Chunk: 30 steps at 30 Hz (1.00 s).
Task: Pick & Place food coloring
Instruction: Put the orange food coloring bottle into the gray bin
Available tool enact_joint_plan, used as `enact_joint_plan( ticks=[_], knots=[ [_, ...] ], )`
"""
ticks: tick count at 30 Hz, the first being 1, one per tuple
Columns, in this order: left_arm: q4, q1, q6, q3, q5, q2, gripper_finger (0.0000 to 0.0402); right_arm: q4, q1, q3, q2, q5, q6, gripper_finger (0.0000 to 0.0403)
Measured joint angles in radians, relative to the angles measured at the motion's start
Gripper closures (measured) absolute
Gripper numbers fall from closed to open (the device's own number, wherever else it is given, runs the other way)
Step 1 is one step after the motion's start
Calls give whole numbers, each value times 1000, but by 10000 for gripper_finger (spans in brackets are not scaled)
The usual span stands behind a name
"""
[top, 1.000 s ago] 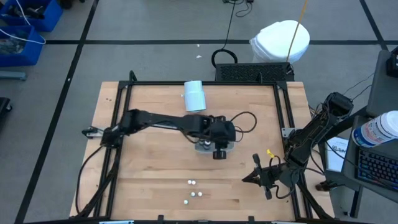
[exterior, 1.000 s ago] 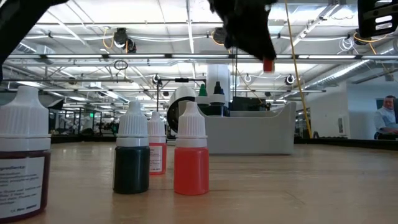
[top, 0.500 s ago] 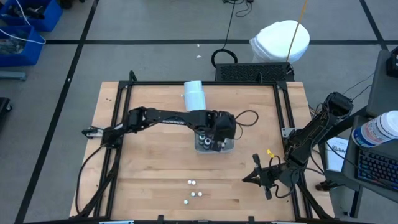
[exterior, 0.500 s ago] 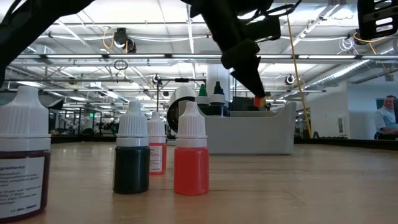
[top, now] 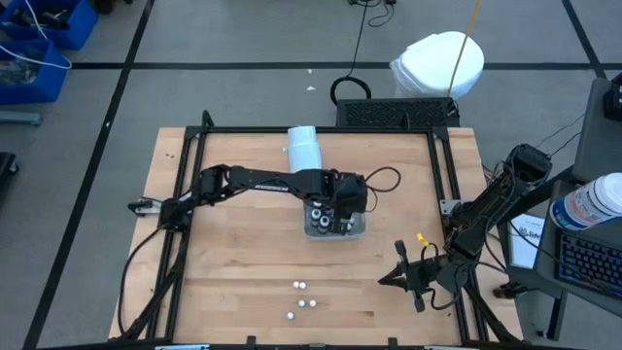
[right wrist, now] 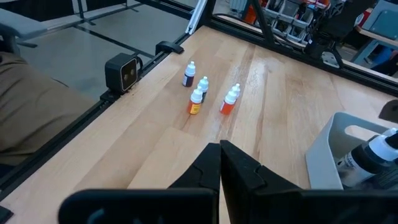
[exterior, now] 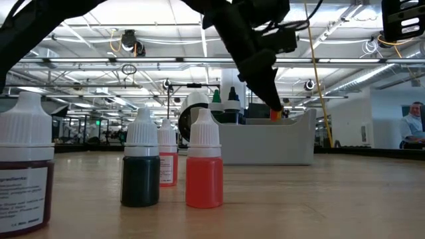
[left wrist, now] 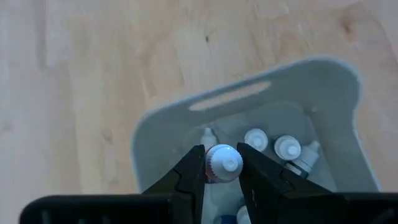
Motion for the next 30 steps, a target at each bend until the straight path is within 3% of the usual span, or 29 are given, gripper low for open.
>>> enact_joint_plan(
  ticks=[30],
  knots=[
    [49,2,-19,-42,2,45,314,23,0,0,0,0,-20,401]
  ],
)
